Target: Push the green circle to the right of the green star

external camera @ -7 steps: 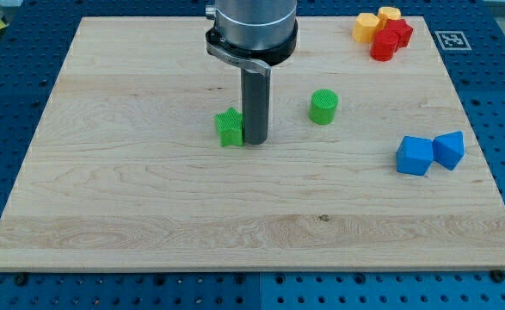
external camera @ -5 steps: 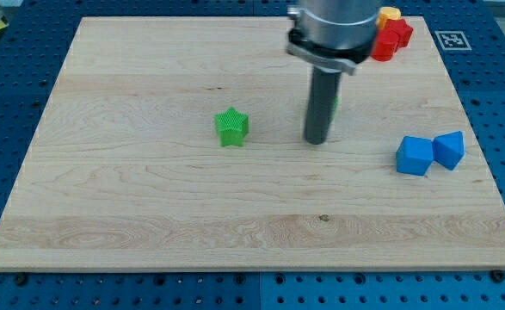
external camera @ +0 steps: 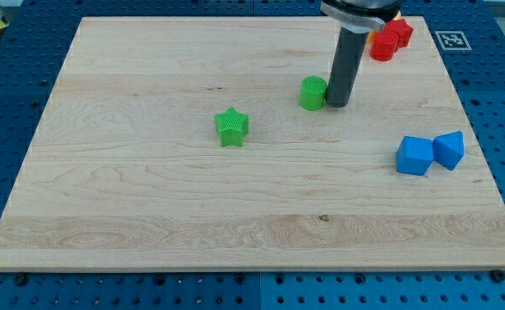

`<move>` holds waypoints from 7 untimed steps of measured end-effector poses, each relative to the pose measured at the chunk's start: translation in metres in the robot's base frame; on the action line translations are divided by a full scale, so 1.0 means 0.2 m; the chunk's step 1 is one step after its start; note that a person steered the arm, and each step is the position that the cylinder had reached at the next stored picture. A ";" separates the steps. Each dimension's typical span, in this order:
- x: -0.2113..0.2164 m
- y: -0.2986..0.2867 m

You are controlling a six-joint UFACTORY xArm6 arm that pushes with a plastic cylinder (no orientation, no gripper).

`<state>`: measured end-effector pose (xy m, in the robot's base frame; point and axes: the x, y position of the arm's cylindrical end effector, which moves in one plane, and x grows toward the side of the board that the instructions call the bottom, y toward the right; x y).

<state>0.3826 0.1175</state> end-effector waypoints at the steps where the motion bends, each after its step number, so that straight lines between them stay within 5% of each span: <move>1: -0.12 0.00; 4: -0.12 -0.27; 7: 0.14 -0.52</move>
<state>0.4097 0.0142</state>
